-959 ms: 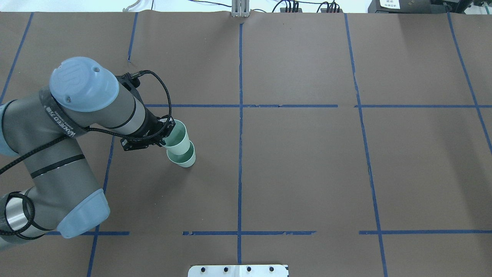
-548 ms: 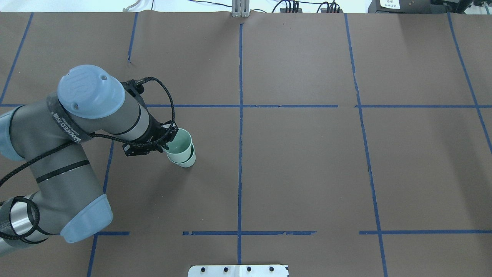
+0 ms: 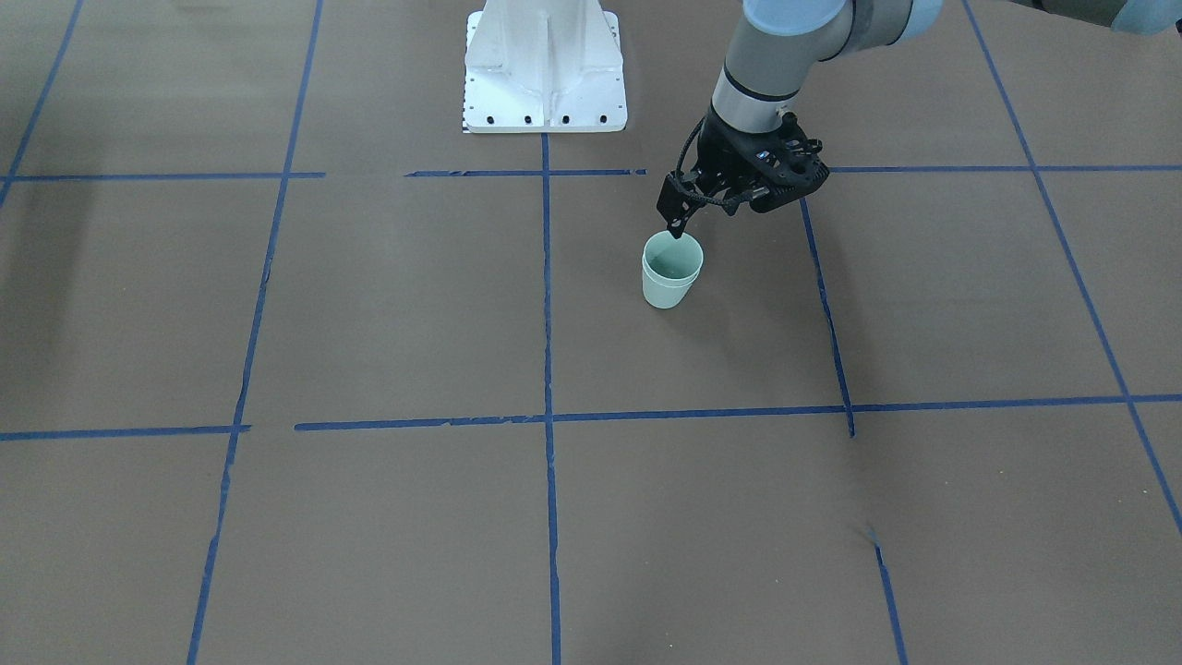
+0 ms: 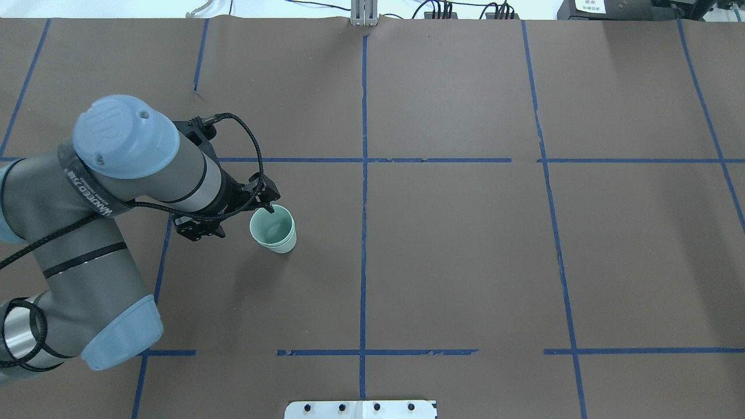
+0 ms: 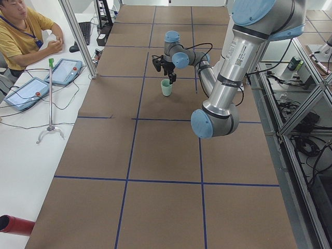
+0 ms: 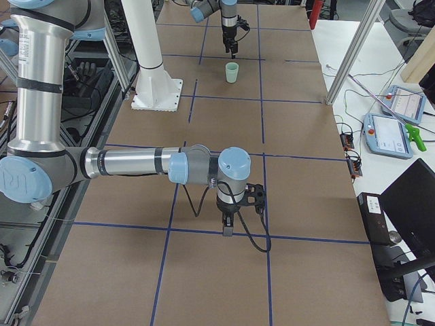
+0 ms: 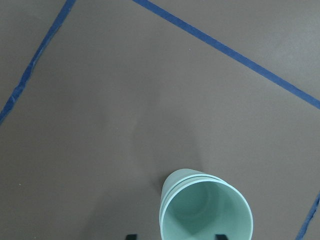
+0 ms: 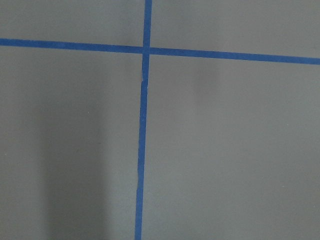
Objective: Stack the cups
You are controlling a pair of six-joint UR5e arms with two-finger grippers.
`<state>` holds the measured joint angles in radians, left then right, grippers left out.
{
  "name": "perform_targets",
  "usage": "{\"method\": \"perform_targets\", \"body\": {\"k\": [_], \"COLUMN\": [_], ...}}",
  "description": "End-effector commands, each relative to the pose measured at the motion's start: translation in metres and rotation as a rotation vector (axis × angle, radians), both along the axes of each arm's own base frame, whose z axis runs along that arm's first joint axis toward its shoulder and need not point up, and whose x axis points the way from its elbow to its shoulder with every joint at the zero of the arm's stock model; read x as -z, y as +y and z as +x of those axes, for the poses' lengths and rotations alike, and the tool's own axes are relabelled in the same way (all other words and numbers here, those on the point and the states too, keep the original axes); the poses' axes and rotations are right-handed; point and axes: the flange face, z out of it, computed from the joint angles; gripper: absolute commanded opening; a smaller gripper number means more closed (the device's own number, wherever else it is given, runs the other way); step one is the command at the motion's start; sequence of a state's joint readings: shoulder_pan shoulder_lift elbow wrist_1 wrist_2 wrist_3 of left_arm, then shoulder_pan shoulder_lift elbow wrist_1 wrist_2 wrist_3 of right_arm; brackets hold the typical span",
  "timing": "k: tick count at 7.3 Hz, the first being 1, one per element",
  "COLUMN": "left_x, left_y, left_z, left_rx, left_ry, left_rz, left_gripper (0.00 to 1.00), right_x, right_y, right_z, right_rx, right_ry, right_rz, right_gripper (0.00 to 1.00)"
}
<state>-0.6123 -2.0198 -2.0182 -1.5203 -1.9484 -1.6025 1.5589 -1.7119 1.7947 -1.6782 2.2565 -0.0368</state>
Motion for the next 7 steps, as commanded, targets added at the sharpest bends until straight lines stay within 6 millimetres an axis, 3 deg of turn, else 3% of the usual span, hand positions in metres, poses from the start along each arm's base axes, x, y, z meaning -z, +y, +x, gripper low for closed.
{"method": "perform_targets", "body": {"k": [1, 2, 4, 7], "left_x": [-0.032, -0.06, -0.139, -0.297], "left_y": [-0.002, -0.027, -0.054, -0.072], "left_z": [-0.044, -0.091, -0.181, -0.347], "left_rx": [-0.148, -0.209, -0.348, -0.565], "left_ry": [-0.018, -0.034, -0.115, -0.249], "left_rz": [0.144, 0.205, 0.34, 0.493], "left_gripper": [1.0, 1.0, 1.0, 1.0], "right_x": [0.0, 0.0, 0.0, 0.0], "right_y": [0.0, 0.0, 0.0, 0.0], "right_z": [0.0, 0.0, 0.0, 0.0], "right_rx": [-0.001, -0.001, 0.0, 0.0], "right_ry": [0.0, 0.0, 0.0, 0.0], "right_rz": [0.0, 0.0, 0.0, 0.0], "right_gripper": [1.0, 1.0, 1.0, 1.0]}}
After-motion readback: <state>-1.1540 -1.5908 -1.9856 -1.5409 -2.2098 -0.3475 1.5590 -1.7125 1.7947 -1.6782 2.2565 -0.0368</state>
